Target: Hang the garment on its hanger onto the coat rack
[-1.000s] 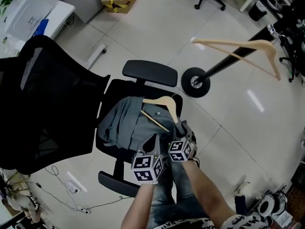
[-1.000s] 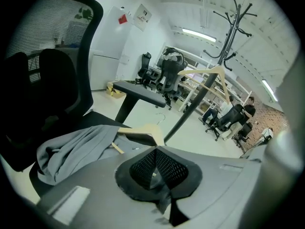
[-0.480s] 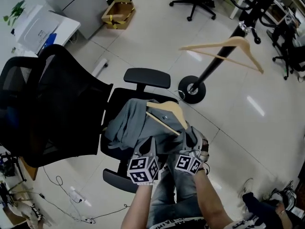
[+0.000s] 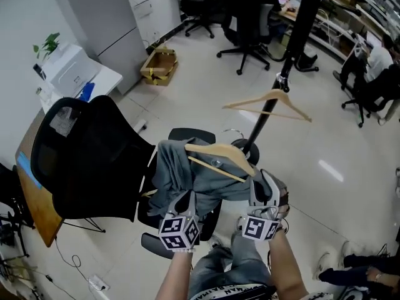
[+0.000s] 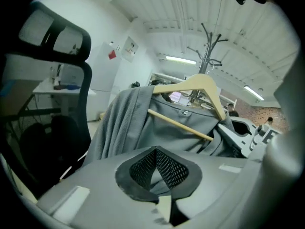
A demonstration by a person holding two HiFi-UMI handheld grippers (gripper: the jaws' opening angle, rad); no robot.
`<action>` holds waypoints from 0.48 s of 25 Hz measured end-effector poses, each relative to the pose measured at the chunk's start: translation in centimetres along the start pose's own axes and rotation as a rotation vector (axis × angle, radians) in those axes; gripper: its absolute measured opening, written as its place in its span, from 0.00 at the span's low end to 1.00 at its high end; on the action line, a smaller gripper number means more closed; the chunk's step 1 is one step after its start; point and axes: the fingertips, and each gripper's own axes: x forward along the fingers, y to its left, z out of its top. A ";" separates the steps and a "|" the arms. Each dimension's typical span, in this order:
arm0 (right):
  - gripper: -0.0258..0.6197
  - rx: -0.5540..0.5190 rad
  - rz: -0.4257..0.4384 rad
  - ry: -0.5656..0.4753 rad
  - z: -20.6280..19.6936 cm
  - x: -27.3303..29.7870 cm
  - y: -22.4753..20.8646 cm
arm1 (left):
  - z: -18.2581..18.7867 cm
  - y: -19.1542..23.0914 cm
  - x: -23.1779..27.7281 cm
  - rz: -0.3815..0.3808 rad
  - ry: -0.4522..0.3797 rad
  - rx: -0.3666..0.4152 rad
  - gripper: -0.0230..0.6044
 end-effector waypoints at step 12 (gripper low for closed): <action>0.23 -0.064 -0.163 -0.220 8.5 -1.7 -22.1 | 16.5 -10.6 -5.4 -0.098 -0.287 0.136 0.02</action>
